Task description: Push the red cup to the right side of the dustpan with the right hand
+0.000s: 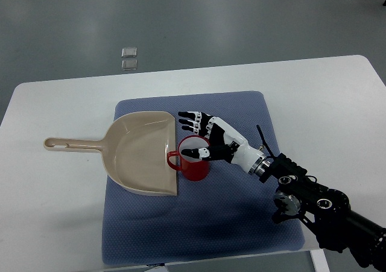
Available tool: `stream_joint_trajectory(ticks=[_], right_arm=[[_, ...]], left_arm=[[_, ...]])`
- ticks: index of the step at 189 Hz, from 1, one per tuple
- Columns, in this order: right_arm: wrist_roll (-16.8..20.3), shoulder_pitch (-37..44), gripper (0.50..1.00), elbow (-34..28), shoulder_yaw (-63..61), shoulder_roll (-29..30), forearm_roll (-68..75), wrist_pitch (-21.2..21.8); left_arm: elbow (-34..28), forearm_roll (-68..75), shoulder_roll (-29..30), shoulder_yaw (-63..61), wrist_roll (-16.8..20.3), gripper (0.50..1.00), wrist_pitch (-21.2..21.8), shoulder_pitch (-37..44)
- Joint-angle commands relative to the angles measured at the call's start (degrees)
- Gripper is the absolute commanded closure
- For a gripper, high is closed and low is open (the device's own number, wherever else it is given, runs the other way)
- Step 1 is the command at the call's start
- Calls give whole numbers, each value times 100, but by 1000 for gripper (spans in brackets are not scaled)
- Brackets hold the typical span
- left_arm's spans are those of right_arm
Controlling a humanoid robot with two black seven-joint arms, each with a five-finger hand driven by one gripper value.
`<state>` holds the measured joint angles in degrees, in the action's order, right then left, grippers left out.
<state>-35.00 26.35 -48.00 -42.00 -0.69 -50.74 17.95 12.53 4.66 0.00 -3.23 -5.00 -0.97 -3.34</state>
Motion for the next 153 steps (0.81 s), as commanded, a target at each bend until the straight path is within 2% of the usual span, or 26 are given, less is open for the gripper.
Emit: stream_joint_trajectory(ticks=[1,20,32,40,67,81,103,118,128,140,153], right_arm=[[0,2,562,-192,-71,-221,530,-2],[28,55,564,-262,-151,-406,1110,-2],[248,204,564,-254,-458,-529,1673,25],[591,266,564,-210,-695,-582,2147,25],[2145,573,564,27,-1205,-959,3992,7],[2586,731,564,115,-1170,-1188,4537,-46],[2595,696,562,151,-1276,-1320,4661,227],[2595,652,564,185,-1320,-1320,4679,938],[2586,661,564,308,-1328,-1302,4696,1255],[2586,652,562,423,-1328,-1267,4705,1396],[2560,670,564,476,-1328,-1241,4696,1352]], left_arm=[[4,0,0,7,-1,500,0,0],[4,0,0,7,-1,500,0,-9],[4,0,0,7,-1,500,0,-9],[-5,0,0,7,8,500,0,-9],[4,0,0,15,-1,500,0,0],[4,0,0,7,-1,500,0,-9],[12,9,0,-11,-1,500,0,-9],[12,9,0,-11,-1,500,0,-9],[4,0,0,-11,-1,500,0,-9],[4,0,0,-2,8,500,0,-9],[12,9,0,-2,-1,500,0,-9]])
